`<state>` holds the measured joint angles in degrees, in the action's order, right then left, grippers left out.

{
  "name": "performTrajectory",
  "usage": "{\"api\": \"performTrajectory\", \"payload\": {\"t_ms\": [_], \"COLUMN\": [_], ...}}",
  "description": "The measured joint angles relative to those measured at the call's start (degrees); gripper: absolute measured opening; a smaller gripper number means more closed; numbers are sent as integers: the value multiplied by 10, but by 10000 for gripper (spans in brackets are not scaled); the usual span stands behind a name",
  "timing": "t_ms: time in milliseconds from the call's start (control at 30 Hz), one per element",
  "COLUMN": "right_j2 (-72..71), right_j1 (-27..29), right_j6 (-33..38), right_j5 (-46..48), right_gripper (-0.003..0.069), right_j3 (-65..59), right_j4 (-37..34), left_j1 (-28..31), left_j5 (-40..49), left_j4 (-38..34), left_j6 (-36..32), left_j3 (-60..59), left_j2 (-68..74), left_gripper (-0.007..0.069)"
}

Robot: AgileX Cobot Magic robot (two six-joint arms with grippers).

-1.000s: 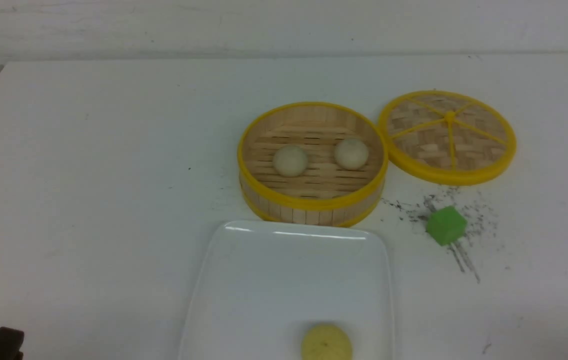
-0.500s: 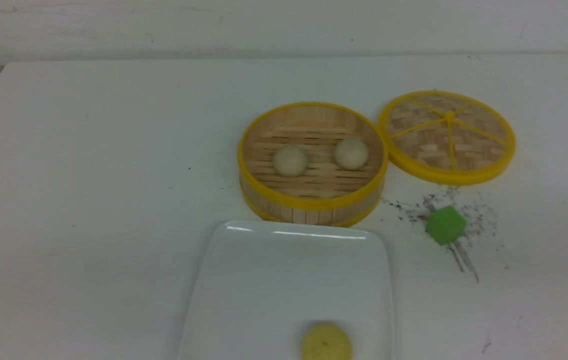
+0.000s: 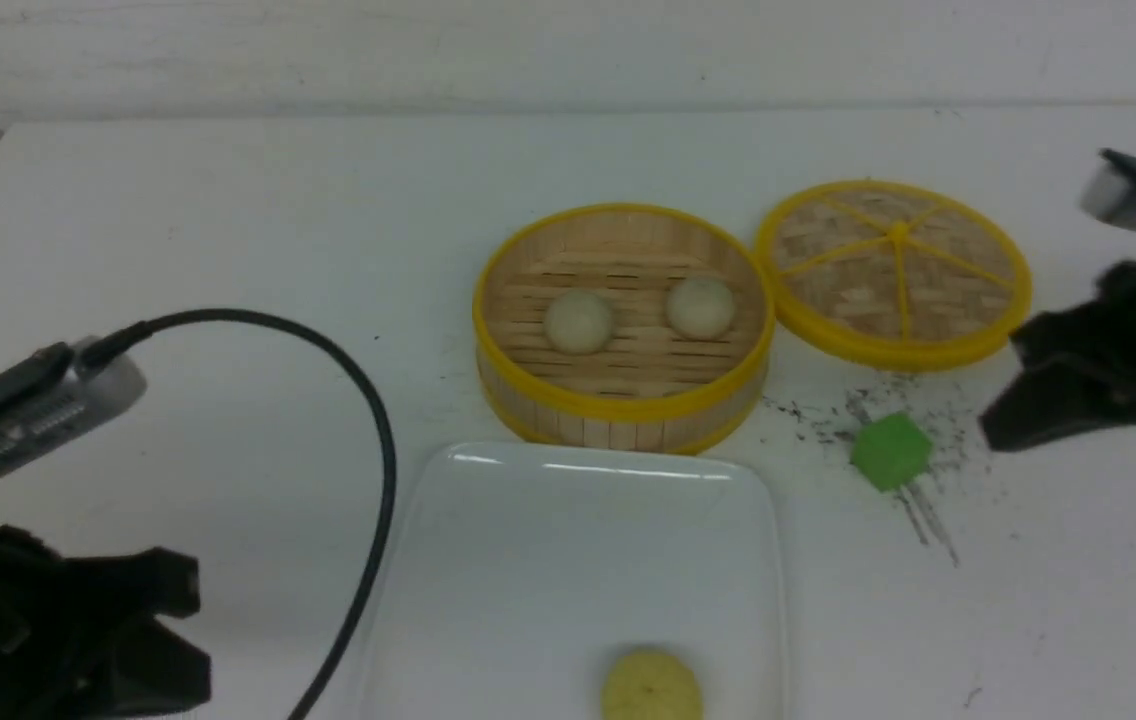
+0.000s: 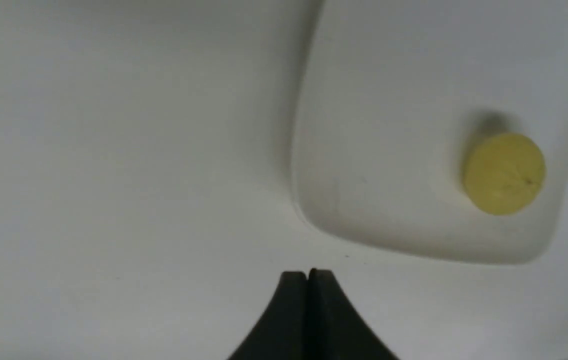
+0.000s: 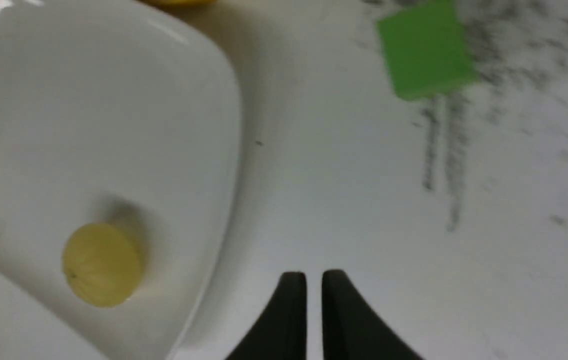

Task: Put the steamed buns into the plate on the white tablecloth.
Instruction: 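Reach toward a bun in the bamboo steamer with the right gripper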

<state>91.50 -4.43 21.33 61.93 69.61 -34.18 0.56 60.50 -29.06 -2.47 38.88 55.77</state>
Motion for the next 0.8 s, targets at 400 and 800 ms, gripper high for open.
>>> {"api": "performTrajectory", "payload": {"t_ms": [400,800], "right_j2": [290,533], "right_j1": [-133,-205], "right_j6": [-80,-174], "right_j5": [43,90], "right_gripper": [243,465], "right_j3": [430,772], "right_j4": [118,316], "left_j1": [0,0], "left_j5": [-24,-28], "left_j4": [-24,-25], "left_j6": [-18,-17], "left_j3": [0,0], "left_j2": [8,8], "left_gripper": [25,48]}}
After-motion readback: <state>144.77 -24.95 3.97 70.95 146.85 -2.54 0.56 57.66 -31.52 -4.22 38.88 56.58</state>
